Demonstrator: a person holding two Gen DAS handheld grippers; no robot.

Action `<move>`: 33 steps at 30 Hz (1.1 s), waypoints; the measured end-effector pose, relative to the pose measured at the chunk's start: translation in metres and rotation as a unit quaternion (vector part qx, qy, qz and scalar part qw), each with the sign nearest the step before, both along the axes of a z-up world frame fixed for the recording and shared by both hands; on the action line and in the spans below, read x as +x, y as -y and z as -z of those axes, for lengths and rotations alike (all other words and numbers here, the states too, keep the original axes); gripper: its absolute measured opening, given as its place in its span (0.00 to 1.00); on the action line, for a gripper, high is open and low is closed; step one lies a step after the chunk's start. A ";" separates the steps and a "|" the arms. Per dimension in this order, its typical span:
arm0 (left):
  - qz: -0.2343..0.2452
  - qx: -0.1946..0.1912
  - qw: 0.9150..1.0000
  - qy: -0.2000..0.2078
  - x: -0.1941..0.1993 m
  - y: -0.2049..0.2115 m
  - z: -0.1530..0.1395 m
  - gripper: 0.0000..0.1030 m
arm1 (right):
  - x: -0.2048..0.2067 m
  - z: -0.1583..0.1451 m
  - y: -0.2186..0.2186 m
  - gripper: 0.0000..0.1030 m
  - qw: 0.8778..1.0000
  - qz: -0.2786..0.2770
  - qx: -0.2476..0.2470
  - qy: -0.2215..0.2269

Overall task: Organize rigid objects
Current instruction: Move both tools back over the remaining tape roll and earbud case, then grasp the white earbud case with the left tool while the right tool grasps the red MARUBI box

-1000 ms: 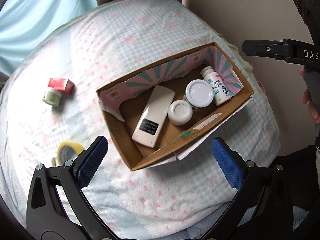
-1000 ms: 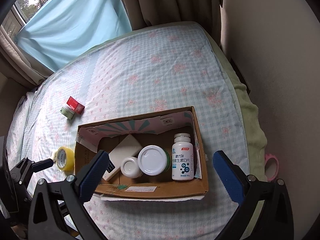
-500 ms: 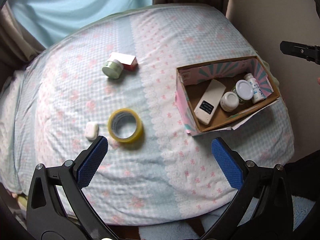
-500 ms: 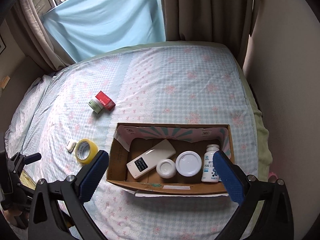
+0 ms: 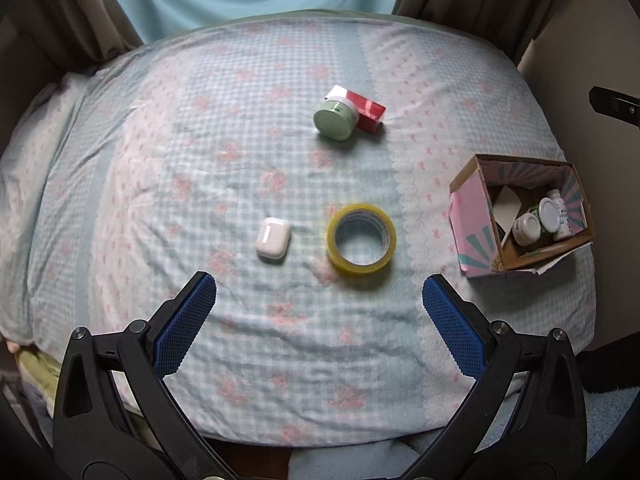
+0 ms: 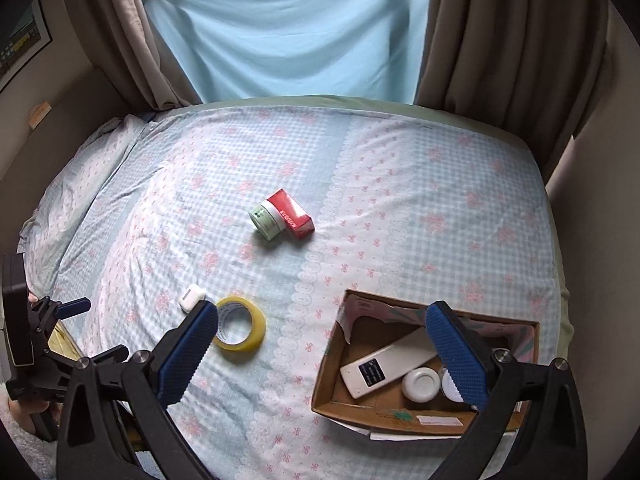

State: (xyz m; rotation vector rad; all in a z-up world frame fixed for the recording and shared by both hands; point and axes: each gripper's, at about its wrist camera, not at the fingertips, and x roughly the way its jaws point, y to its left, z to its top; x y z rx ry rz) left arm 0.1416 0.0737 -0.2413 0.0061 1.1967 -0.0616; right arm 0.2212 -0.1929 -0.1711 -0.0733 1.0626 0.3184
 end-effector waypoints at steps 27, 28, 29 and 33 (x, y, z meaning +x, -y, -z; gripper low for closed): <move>-0.041 -0.022 0.991 -0.129 0.097 -0.058 0.200 0.94 | 0.207 0.220 -0.148 0.99 0.927 -0.281 -0.196 -0.155; -0.037 -0.022 0.990 -0.131 0.098 -0.057 0.205 0.94 | 0.212 0.230 -0.148 0.99 0.924 -0.284 -0.200 -0.161; -0.033 -0.017 0.990 -0.133 0.100 -0.055 0.210 0.93 | 0.217 0.237 -0.147 0.98 0.922 -0.285 -0.203 -0.168; -0.028 -0.004 0.990 -0.140 0.105 -0.049 0.222 0.89 | 0.232 0.268 -0.146 0.92 0.911 -0.291 -0.214 -0.199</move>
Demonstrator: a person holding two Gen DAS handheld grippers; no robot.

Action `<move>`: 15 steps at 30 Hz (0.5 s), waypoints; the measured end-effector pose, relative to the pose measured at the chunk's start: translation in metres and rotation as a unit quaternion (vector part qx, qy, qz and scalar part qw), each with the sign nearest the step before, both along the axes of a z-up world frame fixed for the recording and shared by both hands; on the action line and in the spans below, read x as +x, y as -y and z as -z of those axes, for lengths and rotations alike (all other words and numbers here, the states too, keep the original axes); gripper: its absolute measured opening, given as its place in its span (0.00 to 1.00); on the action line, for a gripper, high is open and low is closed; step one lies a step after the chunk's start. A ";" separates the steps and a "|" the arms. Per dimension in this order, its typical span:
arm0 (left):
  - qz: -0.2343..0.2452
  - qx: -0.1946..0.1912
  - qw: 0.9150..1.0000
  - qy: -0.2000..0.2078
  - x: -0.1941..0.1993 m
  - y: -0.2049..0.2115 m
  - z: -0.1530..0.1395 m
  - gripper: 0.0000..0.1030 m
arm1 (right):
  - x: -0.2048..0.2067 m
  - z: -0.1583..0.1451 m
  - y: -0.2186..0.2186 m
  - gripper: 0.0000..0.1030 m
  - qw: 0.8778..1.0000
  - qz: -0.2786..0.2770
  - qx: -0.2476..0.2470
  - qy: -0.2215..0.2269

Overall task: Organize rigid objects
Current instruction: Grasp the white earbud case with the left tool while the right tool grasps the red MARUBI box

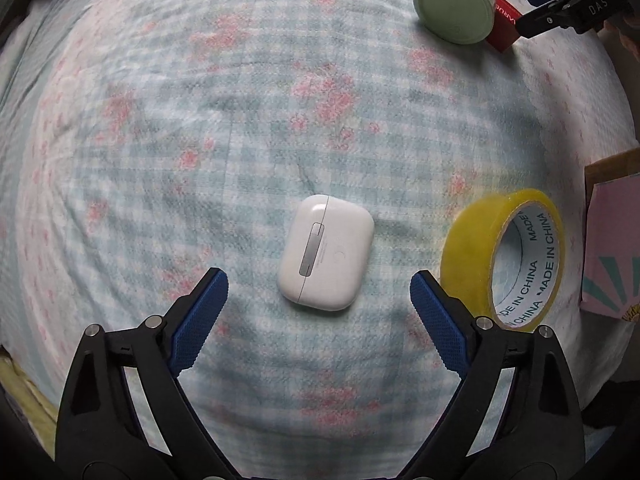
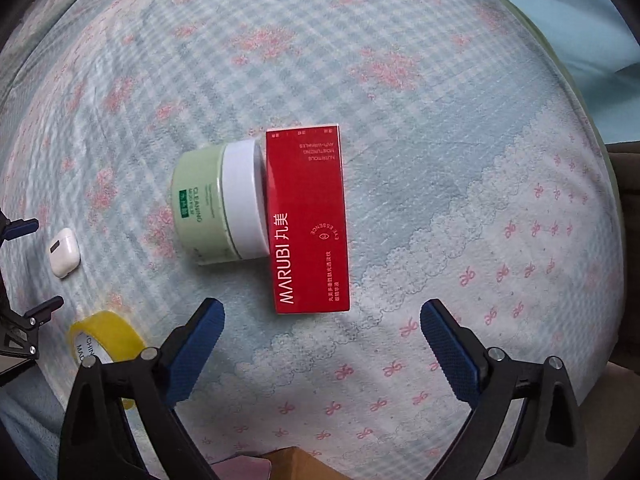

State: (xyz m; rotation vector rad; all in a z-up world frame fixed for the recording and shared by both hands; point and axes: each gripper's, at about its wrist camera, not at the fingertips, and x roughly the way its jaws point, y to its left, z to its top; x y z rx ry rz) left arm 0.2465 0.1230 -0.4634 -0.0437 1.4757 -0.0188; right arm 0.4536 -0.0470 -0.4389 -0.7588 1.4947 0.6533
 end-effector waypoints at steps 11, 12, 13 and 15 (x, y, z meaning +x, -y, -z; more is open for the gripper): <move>0.009 0.002 1.000 -0.006 0.010 0.016 0.021 0.73 | 0.021 0.032 -0.009 0.70 0.999 -0.039 -0.029 -0.019; 0.011 0.003 1.000 -0.004 0.010 0.017 0.021 0.72 | 0.022 0.034 -0.010 0.69 0.998 -0.043 -0.031 -0.021; 0.012 0.002 1.000 -0.002 0.010 0.018 0.022 0.72 | 0.023 0.035 -0.011 0.69 0.998 -0.047 -0.032 -0.023; 0.014 0.002 1.000 0.000 0.013 0.020 0.023 0.69 | 0.028 0.038 -0.018 0.65 0.998 -0.048 -0.036 -0.033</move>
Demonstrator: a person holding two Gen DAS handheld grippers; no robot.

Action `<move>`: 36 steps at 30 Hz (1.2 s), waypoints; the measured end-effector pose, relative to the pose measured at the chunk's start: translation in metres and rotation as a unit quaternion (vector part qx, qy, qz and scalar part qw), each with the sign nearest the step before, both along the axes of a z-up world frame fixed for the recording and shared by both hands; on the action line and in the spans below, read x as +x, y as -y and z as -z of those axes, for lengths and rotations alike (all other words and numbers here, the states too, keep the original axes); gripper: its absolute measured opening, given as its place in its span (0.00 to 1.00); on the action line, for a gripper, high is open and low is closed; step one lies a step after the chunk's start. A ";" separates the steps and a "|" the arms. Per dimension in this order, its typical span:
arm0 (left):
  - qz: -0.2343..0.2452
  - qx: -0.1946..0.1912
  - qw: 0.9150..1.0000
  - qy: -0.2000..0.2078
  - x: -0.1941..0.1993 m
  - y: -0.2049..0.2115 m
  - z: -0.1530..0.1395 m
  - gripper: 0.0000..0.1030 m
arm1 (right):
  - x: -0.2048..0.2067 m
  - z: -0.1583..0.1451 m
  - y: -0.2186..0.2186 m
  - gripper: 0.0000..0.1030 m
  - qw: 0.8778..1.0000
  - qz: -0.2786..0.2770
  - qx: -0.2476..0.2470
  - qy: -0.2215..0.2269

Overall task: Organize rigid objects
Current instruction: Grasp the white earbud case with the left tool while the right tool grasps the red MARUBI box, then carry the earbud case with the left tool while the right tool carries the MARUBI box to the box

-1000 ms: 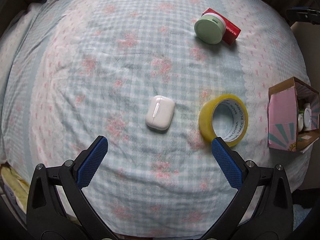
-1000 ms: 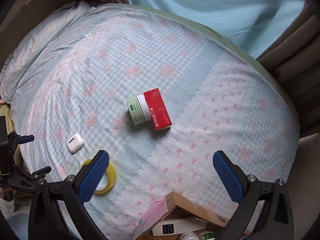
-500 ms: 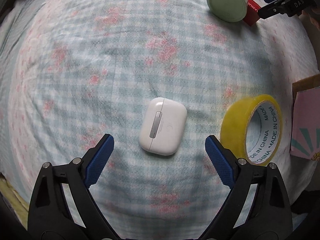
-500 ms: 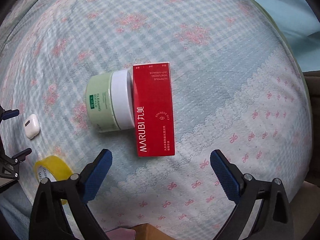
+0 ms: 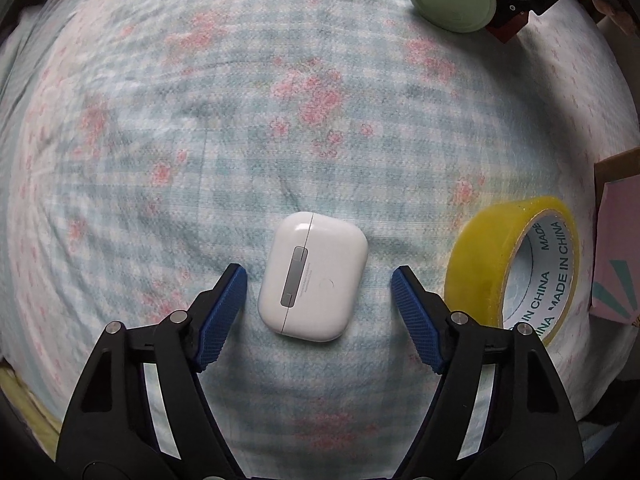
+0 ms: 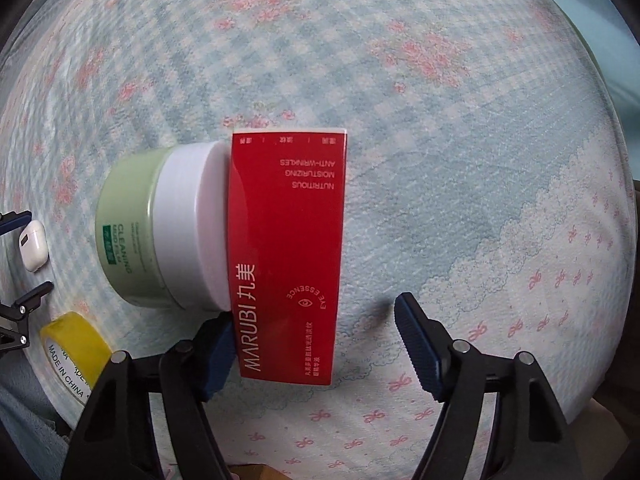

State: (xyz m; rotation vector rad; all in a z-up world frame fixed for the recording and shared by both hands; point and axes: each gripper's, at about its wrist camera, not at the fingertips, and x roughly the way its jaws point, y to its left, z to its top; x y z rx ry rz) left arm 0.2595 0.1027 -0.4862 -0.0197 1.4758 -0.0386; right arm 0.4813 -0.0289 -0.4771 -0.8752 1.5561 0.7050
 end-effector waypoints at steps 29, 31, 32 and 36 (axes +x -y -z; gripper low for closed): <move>-0.029 -0.038 0.999 0.023 0.007 -0.030 -0.039 0.44 | 0.035 0.000 -0.035 0.37 0.997 0.068 0.025 0.006; -0.039 -0.047 0.998 0.026 0.006 -0.033 -0.045 0.44 | 0.034 -0.008 -0.028 0.36 0.996 0.080 0.034 0.008; -0.044 -0.051 0.997 0.028 0.005 -0.035 -0.048 0.44 | 0.034 -0.013 -0.026 0.36 0.995 0.087 0.038 0.009; -0.055 -0.059 0.996 0.034 0.004 -0.038 -0.059 0.44 | 0.025 -0.028 -0.007 0.36 0.992 0.114 0.053 0.010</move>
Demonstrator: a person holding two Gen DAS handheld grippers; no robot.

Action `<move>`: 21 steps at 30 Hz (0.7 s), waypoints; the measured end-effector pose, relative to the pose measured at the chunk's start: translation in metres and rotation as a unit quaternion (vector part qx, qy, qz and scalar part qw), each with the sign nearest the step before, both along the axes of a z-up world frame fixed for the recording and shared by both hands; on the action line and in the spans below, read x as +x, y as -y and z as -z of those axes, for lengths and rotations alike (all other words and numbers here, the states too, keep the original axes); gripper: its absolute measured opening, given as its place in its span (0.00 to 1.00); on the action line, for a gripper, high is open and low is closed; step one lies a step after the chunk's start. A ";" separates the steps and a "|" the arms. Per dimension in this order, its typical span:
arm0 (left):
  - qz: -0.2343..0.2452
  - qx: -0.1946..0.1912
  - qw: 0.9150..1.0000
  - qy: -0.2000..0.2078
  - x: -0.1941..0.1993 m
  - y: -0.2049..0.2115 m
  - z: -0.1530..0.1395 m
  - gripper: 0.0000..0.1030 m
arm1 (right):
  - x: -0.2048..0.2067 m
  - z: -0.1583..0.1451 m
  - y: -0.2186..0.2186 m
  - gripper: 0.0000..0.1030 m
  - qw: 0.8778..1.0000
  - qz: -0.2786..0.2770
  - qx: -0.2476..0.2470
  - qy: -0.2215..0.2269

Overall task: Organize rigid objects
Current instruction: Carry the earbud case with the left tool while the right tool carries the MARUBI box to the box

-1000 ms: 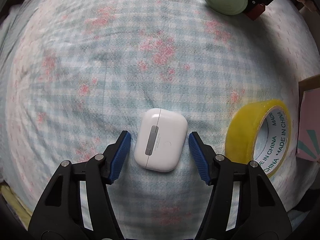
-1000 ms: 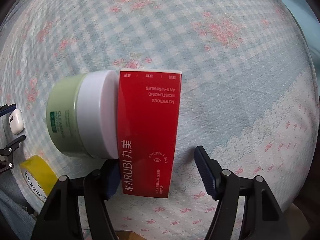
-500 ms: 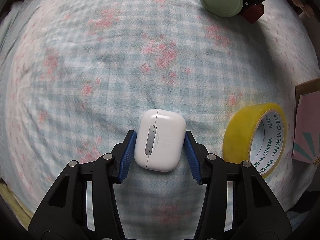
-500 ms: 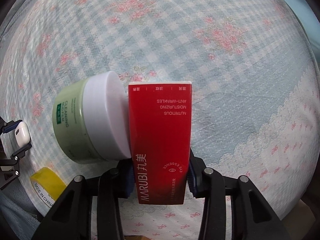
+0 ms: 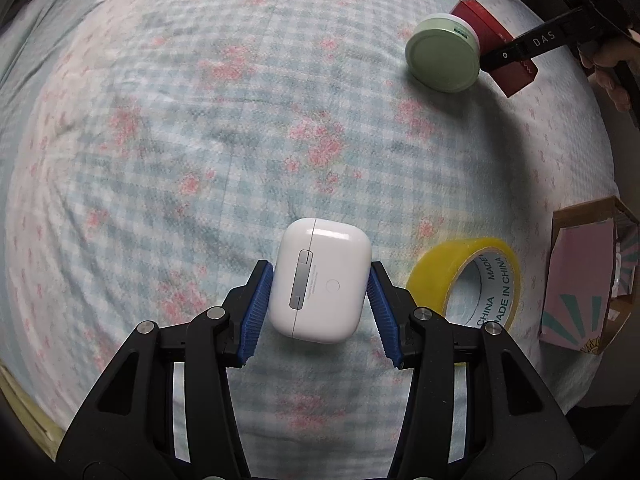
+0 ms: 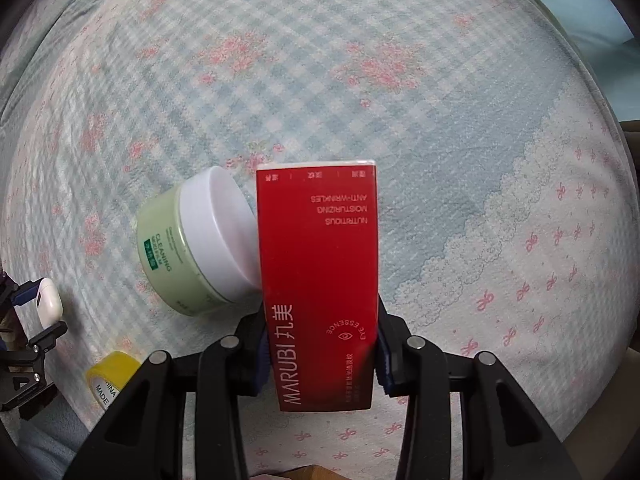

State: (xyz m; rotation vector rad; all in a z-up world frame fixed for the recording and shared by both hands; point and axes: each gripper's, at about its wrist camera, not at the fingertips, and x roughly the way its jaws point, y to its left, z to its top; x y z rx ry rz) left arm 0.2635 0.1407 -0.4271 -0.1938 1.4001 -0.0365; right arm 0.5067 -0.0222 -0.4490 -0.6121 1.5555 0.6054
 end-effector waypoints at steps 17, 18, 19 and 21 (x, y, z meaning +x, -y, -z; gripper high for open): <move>0.019 -0.006 0.998 0.053 -0.025 0.035 -0.082 0.44 | -0.086 -0.128 0.094 0.36 0.988 0.115 0.093 0.043; 0.025 -0.006 0.998 0.058 -0.027 0.041 -0.091 0.44 | -0.095 -0.137 0.102 0.36 0.987 0.123 0.098 0.046; 0.031 -0.005 0.998 0.063 -0.029 0.047 -0.099 0.44 | -0.104 -0.145 0.109 0.36 0.985 0.129 0.103 0.050; 0.045 -0.005 0.996 0.072 -0.032 0.061 -0.114 0.44 | -0.123 -0.162 0.128 0.36 0.982 0.140 0.109 0.058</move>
